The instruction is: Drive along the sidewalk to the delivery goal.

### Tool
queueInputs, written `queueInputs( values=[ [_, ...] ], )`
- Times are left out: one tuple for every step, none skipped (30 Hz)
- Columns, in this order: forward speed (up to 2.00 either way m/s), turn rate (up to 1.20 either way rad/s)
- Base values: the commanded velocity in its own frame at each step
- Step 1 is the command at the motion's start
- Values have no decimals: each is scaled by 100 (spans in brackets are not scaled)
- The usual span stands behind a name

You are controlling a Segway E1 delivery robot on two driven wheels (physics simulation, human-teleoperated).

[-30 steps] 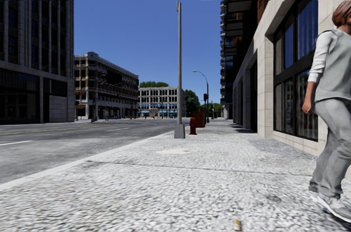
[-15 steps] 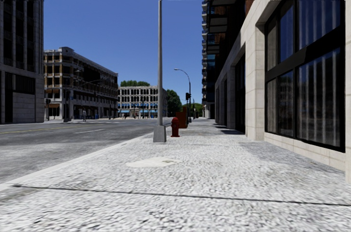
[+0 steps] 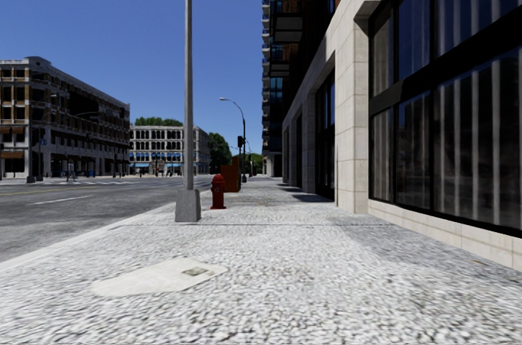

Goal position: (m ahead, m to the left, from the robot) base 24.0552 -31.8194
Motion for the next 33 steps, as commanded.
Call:
queueInputs(
  values=[
    [200,-43],
    [200,-37],
    [200,0],
    [200,0],
    [200,0],
    [200,0],
    [200,0],
    [200,0],
    [200,0],
    [200,0],
    [200,0],
    [200,0],
    [200,0],
    [200,0],
    [200,0],
    [200,0],
    [200,0],
    [200,0],
    [200,0],
    [200,0],
    [200,0],
    [200,0],
    [200,0],
    [200,0],
    [200,0],
    [200,0],
    [200,0],
    [200,2],
    [200,4],
    [200,7],
    [200,7],
    [200,9],
    [200,12]
  ],
)
